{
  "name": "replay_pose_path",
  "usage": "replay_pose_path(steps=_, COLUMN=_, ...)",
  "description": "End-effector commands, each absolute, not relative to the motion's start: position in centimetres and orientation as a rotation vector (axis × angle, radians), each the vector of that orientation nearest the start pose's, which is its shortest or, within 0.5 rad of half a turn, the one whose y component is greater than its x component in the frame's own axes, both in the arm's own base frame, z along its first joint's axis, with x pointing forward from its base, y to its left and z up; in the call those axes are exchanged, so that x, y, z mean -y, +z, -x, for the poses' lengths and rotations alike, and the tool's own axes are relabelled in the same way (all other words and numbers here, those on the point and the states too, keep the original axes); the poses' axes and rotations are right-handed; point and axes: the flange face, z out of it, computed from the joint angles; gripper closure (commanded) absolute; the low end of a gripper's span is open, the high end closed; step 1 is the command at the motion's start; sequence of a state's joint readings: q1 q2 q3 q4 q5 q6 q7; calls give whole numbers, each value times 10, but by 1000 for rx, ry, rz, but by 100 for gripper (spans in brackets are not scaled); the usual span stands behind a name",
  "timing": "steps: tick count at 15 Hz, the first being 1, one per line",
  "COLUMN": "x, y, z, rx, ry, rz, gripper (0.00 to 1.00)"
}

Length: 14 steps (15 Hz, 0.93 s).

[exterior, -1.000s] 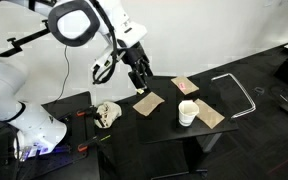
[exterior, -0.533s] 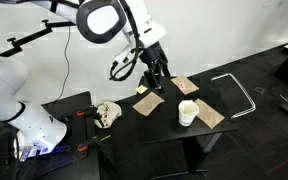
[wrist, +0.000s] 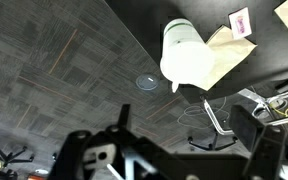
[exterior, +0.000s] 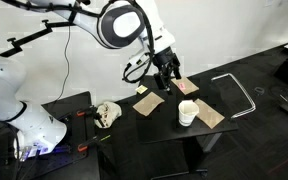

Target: Remove the white pen from the white cup

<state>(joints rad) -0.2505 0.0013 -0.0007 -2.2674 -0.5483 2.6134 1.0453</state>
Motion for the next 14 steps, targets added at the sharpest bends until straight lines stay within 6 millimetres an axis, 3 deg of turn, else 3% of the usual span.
replay_pose_path(steps=1, x=120, y=378, z=-551, rx=-1469, ry=-800, rz=2905, gripper=0)
replay_pose_path(steps=8, x=113, y=345, z=-560, rx=-1642, ry=-839, rz=2831, gripper=0)
replay_pose_path(steps=14, x=113, y=342, z=-555, rx=-1629, ry=-795, rz=2857, gripper=0)
